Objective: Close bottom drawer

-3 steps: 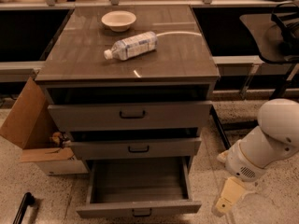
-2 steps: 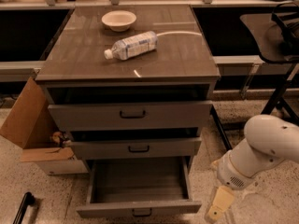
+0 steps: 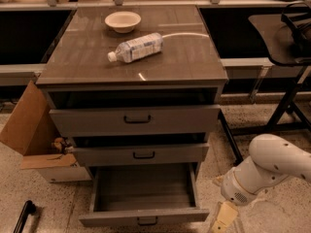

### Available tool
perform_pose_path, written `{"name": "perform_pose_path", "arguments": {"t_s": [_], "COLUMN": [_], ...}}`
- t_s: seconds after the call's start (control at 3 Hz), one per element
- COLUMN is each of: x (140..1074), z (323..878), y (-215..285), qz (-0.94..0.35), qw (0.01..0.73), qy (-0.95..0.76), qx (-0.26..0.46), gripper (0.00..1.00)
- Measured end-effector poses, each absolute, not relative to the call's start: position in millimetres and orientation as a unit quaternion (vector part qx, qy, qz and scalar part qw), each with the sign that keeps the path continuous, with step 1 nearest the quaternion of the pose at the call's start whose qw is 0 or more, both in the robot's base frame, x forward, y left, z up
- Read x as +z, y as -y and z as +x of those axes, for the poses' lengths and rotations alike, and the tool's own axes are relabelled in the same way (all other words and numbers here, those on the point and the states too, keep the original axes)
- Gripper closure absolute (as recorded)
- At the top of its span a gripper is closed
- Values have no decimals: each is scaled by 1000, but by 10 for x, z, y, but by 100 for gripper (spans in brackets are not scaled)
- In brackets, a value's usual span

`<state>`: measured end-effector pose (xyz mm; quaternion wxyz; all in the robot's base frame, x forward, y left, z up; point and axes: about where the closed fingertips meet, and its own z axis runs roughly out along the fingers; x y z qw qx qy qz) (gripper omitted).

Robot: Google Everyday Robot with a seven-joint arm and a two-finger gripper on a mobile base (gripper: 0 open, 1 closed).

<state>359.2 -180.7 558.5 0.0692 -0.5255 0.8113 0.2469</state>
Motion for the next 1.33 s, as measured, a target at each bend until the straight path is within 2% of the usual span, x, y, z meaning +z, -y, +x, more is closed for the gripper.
{"name": "perform_pose_path", "arguments": {"t_s": [0.67, 1.33], "x": [5296, 4557], "z": [3678, 3886], "y": [1717, 1593], "qz": [-543, -575], "qw": [107, 149], "qy": [-797, -744], "qx": [241, 306], "gripper": [0, 0]}}
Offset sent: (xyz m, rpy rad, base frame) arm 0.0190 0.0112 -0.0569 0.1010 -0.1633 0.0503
